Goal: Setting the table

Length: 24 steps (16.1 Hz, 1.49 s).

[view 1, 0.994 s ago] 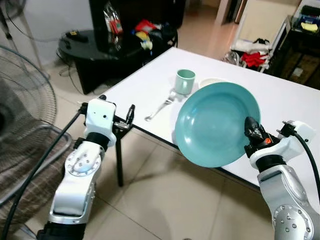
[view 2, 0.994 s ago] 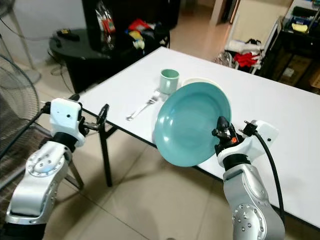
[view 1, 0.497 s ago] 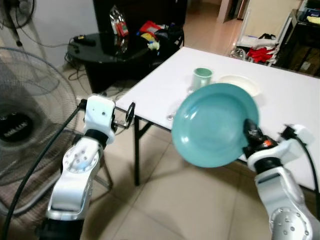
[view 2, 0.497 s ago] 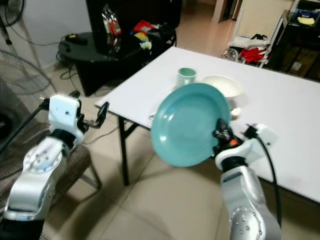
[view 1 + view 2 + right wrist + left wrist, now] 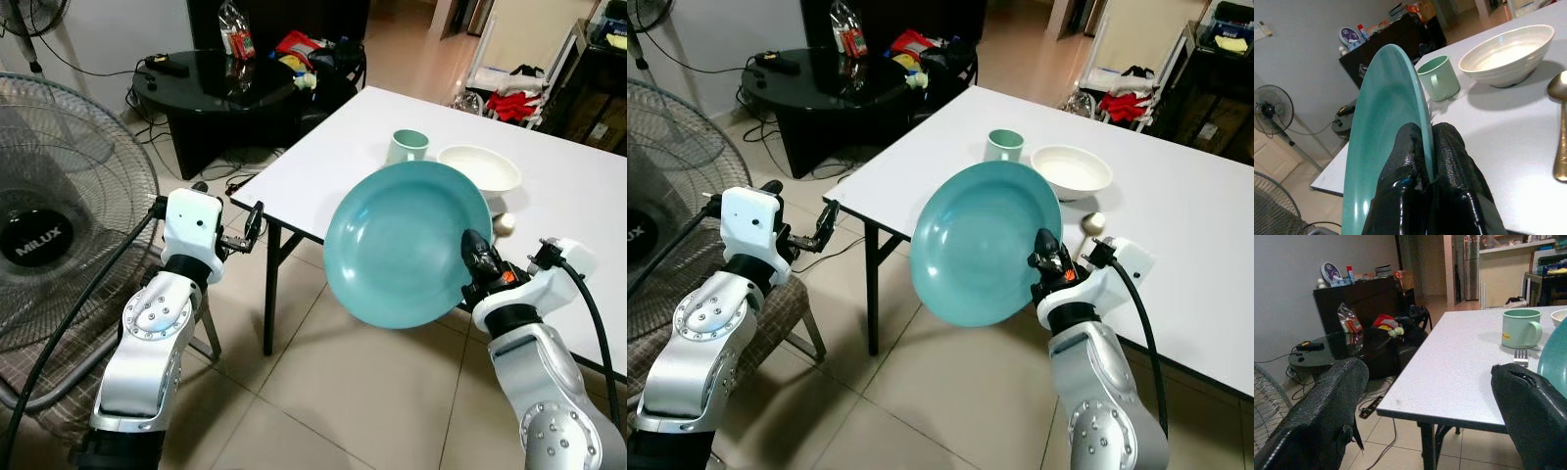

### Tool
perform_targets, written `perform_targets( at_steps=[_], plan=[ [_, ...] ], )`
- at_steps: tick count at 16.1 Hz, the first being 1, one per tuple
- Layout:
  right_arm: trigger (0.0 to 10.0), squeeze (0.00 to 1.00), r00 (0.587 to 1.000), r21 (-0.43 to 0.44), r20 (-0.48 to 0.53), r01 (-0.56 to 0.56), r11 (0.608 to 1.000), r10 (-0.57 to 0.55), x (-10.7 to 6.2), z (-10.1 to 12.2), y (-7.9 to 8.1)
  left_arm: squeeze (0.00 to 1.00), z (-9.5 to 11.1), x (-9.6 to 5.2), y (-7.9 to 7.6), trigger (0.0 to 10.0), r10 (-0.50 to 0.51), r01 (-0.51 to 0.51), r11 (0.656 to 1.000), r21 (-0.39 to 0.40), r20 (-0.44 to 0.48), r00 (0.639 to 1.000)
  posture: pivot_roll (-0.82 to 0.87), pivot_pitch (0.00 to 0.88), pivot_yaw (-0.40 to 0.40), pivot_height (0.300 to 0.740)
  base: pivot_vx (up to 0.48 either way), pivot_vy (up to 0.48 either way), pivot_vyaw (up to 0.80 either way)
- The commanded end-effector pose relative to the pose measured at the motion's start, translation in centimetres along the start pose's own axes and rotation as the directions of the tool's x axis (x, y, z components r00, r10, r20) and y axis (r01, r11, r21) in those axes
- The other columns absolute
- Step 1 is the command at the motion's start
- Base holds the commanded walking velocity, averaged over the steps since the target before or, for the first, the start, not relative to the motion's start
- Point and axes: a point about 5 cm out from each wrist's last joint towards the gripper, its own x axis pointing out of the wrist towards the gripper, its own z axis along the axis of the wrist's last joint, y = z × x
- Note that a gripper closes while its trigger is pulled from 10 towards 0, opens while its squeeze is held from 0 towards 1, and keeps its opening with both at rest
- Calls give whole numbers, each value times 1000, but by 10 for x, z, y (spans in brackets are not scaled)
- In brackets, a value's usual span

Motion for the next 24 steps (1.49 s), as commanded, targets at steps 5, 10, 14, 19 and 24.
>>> perform_targets(
  at_steps=[5,10,14,19,24],
  plan=[
    [10000,0,999,-15,-16,-48,999,48,6,0,6,0,5,1,0,10000,-16,16,1000,-2,18,1000,-11,0,-52,740,329,0,-454],
    [10000,0,997,-11,-38,-72,997,72,5,-2,7,0,5,1,0,10000,-31,31,1000,4,15,999,-15,0,-48,740,341,0,0],
    [10000,0,994,5,-59,-91,996,91,4,-3,8,0,4,0,-1,10000,-39,39,999,3,13,999,-15,0,-49,740,341,0,0],
    [10000,0,989,17,-90,-114,993,115,4,-6,10,0,4,-1,0,10000,-44,44,999,3,12,999,-10,0,-56,740,337,0,0],
    [10000,0,986,38,-119,-112,993,116,3,-10,10,0,3,-3,-7,10000,-146,146,989,25,0,989,-9,0,-50,740,125,0,0]
  ],
)
